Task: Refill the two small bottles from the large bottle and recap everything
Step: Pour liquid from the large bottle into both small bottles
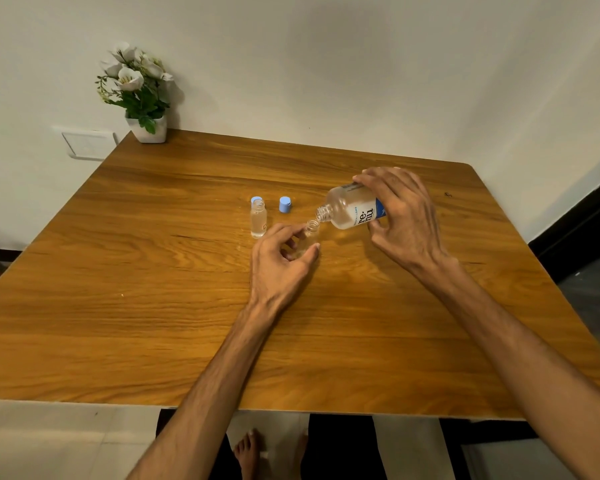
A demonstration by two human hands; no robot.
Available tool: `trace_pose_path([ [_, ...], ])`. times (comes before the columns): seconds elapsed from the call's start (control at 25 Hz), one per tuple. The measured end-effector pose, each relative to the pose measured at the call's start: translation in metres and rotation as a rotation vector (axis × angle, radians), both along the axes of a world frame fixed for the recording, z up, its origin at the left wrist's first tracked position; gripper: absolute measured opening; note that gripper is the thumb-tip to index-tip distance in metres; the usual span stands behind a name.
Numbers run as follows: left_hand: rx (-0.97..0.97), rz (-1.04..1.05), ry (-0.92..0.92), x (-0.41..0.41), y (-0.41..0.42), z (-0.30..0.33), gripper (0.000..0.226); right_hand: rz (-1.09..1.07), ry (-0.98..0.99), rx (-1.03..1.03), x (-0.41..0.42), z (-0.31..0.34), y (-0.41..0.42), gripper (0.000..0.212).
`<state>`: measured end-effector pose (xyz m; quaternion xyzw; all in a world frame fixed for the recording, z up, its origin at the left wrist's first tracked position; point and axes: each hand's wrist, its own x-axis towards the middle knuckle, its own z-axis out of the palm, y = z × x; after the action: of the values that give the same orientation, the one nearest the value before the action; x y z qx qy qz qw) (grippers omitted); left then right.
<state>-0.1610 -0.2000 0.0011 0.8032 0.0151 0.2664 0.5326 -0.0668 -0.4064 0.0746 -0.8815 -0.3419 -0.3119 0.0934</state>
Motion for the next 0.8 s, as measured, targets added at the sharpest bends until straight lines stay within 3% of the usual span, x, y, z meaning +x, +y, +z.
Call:
trace_pose_path([
  [0.8, -0.021, -0.017, -0.016, 0.004, 0.003, -0.009, 0.06, 0.033, -0.038, -0.03, -0.003, 0.012, 0.005, 0.069],
])
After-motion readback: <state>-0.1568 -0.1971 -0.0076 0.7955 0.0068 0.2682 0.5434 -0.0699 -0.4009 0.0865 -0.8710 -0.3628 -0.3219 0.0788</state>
